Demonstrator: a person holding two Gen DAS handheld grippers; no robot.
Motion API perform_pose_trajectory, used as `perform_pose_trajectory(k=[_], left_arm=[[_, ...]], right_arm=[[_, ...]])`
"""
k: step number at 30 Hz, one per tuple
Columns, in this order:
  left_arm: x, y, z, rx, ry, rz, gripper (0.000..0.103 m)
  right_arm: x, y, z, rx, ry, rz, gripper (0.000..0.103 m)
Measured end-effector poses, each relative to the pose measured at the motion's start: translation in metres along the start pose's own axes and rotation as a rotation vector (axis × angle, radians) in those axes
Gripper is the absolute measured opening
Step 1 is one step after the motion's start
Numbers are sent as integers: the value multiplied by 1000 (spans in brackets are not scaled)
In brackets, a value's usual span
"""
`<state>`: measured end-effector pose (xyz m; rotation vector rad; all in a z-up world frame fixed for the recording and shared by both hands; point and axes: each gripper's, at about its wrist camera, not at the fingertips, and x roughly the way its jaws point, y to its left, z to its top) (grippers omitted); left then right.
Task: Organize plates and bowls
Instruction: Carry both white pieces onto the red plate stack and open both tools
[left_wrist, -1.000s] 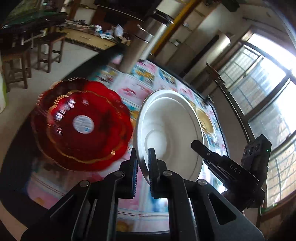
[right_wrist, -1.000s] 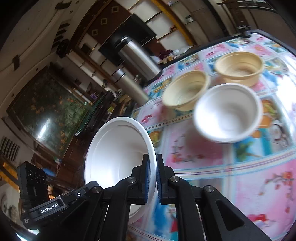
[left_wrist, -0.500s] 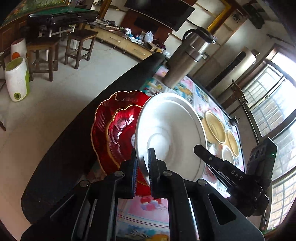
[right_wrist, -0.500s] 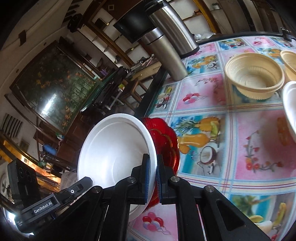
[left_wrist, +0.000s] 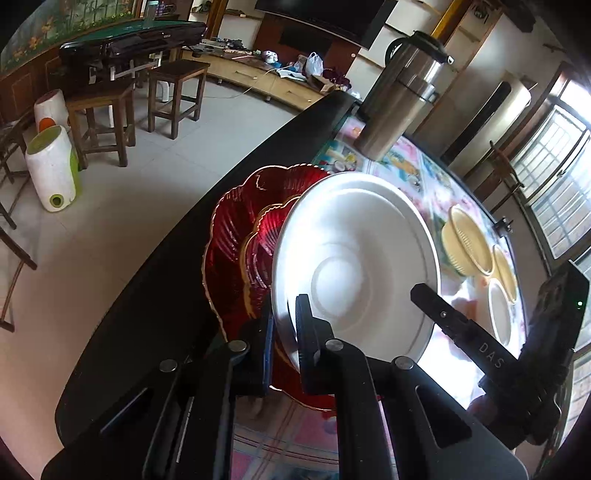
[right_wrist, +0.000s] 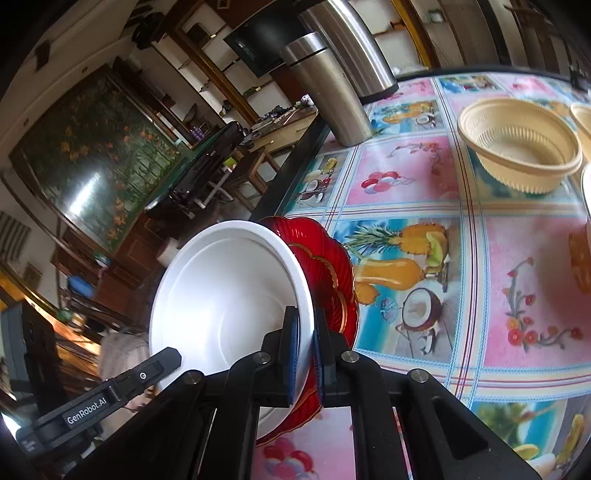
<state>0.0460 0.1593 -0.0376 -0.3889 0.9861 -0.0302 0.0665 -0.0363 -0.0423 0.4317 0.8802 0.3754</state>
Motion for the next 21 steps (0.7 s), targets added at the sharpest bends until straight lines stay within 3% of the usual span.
perform_pose_trajectory(k=[6,18,20,21], left_arm=[[2,1,0,12,7,27,9],[-10,-4,-4,53,-43,118,23],[-16,-7,-5,75,-72,156,31],[-19,-10,-5,93,-94,195,41]], right_arm=[[3,7,-7,-66,-20,-47,12],[7,11,-13,-131,-39,-71,12],[6,12,-14,-140,-44,-71,15],[5,12,-14,-146,-52,-71,18]])
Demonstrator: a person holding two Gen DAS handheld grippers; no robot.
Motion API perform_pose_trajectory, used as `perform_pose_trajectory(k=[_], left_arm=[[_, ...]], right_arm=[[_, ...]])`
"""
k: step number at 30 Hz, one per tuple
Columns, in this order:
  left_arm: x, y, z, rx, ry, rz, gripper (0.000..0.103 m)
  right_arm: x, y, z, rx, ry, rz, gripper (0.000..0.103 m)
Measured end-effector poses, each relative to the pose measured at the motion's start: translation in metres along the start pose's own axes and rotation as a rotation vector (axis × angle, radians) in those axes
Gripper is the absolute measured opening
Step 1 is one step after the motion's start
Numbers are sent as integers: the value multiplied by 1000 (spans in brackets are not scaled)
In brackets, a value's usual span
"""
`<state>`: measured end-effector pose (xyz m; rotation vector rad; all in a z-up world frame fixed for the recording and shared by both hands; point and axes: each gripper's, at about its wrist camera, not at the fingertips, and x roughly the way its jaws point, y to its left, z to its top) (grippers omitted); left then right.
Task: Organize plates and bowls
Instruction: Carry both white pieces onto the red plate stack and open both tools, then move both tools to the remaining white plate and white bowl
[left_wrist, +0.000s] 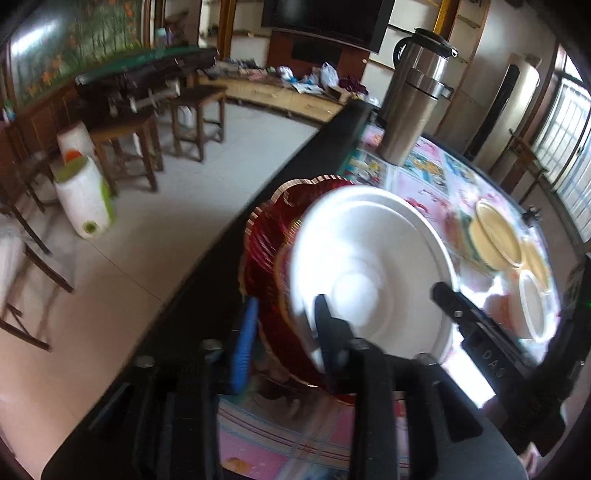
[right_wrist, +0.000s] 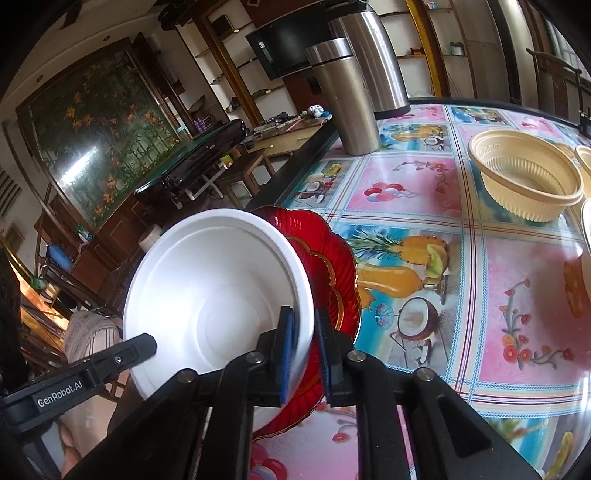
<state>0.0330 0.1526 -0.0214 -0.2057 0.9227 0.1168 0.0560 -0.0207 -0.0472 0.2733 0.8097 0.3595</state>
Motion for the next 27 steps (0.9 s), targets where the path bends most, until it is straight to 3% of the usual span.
perform_pose_trajectory(k=[1,3,6,11,17,20,23,27], left_arm=[[-3,-1,-1,20,-19,31,54],[-8,-4,-1,49,-45,68,64],[-14,2,0,45,-58,103,64],[-32,5,1,15,-101,73,64],[-43,-45,-6,109,-101,-37,65],[-43,-82,-15,176,-81,-103,71],[-36,-122,-23,254,-32,-161,73],[-20,-173,-29,306,90,-265,73]], right_arm=[[-1,1,0,-6,-6,-4,24],[-5,2,0,-25,-27,-28,26],[-12,-1,0,-39,-64,-43,26],[-41,-20,2,-8,-160,-21,26],[-85,-76,4,95,-252,-40,29],[-110,-112,2,146,-299,-81,30],[-141,-151,-3,203,-358,-132,36],[-178,-200,-11,275,-425,-205,44]])
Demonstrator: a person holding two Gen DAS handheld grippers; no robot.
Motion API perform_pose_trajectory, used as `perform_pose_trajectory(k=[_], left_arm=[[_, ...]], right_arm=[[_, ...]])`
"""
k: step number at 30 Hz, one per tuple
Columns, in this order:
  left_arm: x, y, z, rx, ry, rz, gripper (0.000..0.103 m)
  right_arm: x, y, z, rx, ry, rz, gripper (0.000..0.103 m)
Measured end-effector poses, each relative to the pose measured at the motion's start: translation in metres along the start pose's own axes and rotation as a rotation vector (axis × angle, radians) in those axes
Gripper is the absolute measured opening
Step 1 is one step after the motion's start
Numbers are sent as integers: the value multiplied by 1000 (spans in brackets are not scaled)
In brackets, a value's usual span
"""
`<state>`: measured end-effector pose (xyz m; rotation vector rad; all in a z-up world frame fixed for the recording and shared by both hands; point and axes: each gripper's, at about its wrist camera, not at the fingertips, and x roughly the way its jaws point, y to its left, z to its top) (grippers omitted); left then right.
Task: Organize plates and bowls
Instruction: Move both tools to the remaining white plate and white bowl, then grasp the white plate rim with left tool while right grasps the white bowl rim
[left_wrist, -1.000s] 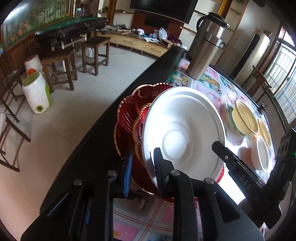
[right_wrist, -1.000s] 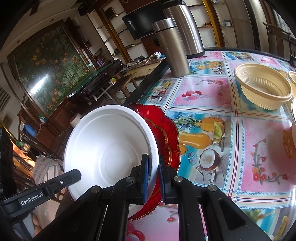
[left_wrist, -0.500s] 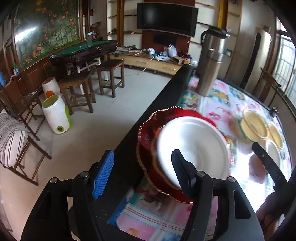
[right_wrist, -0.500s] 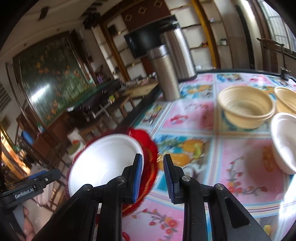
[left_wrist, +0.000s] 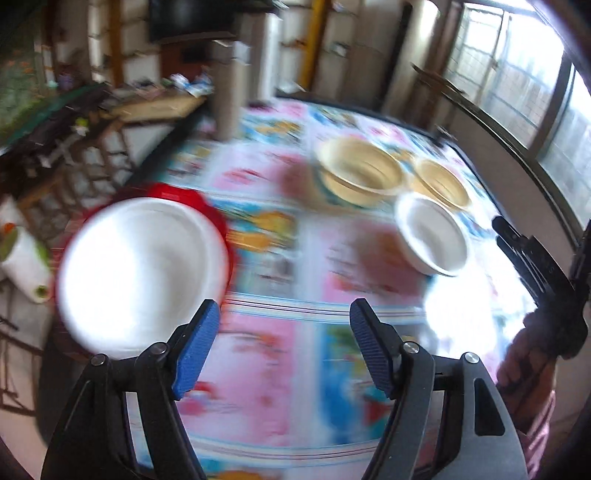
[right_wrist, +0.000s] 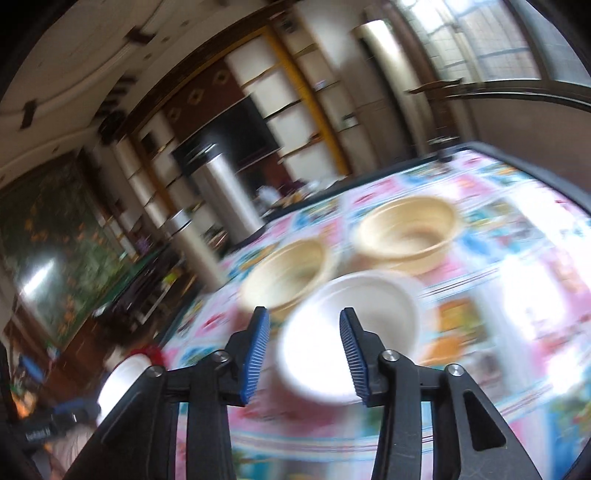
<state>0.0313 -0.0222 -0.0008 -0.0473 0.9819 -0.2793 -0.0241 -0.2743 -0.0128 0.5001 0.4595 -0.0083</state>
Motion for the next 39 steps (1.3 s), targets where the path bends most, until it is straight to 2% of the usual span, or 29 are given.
perform_pose_trajectory(k=[5,8,11,14,16,18,20,23,27,31,35,39], left_arm=[[38,-35,30,-65,111,-84,73],[61,-54,48,-109,178,-117,73],[78,-69,62,-141,215,-129,73],[87,-78,63,-174,250,-152,73],[91,-77,63,-186,256,-149,73],[95,-75,65,-204,249,-142,73],[98,-74,67,-225,237,-132,73],[106,-75,70,-255,256,-169,73],[109,-82,73,-269,269,-218,72],[111,-90,75,-263,252,-227,72],[115,-96,74,-259,248,-227,72],[115,-99,73,-273,227,-234,72]], right_arm=[[-14,-65,25,112,9,-39,51],[-6,-89,41,155,86,-11,54],[7,-99,58,186,152,25,54],[30,-83,68,109,213,16,55],[40,-72,67,75,217,44,55],[48,-73,61,109,209,86,55],[59,-81,54,147,249,117,55],[70,-93,49,165,302,101,55],[73,-93,46,182,343,152,55],[77,-95,41,217,382,171,55],[84,-101,36,250,415,155,53],[84,-104,35,267,416,164,52]])
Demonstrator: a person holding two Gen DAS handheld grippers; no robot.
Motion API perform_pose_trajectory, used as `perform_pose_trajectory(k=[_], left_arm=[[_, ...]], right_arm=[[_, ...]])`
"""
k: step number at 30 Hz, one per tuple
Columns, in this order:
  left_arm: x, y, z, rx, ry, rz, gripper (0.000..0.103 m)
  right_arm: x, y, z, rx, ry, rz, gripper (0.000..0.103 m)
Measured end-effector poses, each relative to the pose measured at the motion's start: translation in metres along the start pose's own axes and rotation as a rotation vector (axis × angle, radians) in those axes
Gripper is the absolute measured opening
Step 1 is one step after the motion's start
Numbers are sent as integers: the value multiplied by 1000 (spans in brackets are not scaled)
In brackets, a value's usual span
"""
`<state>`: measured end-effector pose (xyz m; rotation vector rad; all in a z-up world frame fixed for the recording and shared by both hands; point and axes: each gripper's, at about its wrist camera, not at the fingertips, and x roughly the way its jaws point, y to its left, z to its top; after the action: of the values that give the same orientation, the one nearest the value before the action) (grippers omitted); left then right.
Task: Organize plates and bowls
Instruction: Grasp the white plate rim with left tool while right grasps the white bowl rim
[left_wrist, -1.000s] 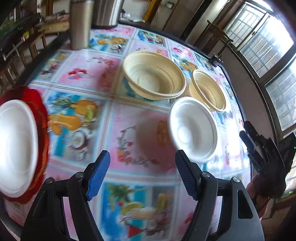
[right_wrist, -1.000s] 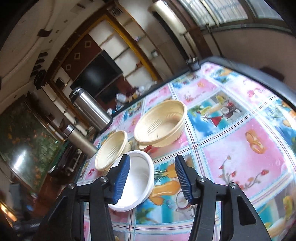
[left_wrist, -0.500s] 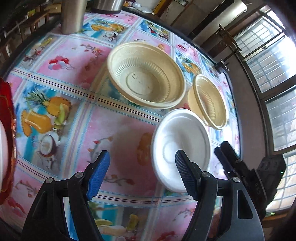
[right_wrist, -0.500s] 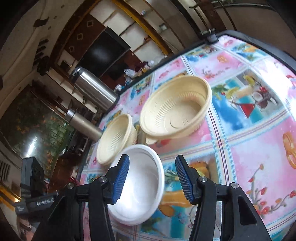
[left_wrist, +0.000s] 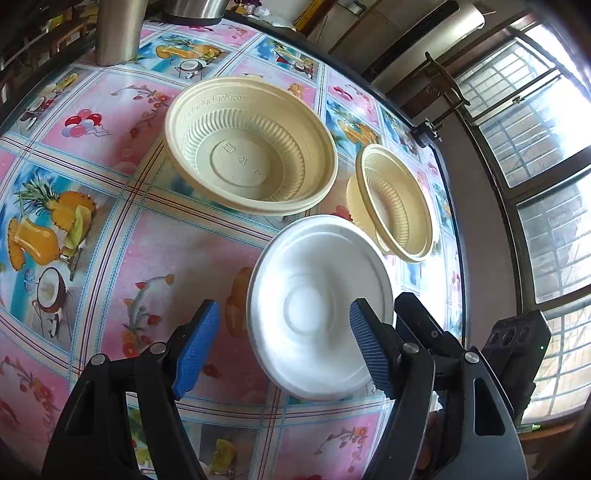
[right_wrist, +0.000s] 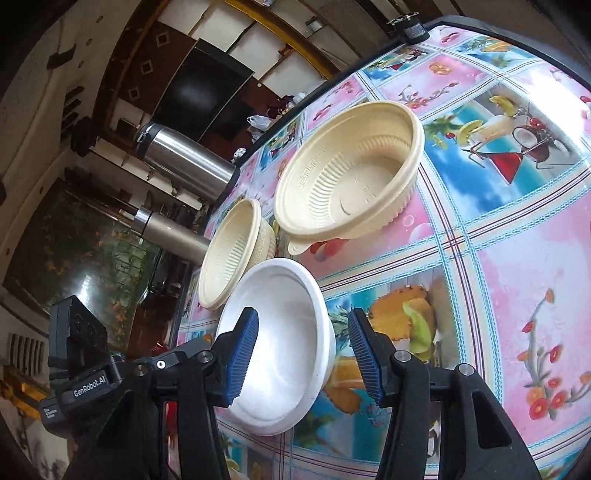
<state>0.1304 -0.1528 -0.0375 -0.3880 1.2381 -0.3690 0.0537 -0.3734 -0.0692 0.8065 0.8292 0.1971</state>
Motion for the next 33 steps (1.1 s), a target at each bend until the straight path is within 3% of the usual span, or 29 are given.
perform_pose_trajectory(k=[8,11,13,15,18,25,33], left_arm=[[4,2,-2,-13,-57,-2,72],[4,3,-3,-2,-72,10,56],[4,4,-4,10,-80,18,40],[7,2,-5,28,-80,28,36],[13,4,-6,25,-59,21,23],[11,7,-10,36,-83,47,10],[12,12,-15,34,-82,40,7]], right_arm=[[2,-10,-2,57,8,11,42],[2,-11,-2,64,3,11,37],[1,-10,-2,63,-5,8,31],[0,-9,-3,62,-12,6,25],[-1,-10,-3,64,-13,3,21],[-2,-10,-4,66,-20,-3,14],[1,-12,-6,71,-18,-7,8]])
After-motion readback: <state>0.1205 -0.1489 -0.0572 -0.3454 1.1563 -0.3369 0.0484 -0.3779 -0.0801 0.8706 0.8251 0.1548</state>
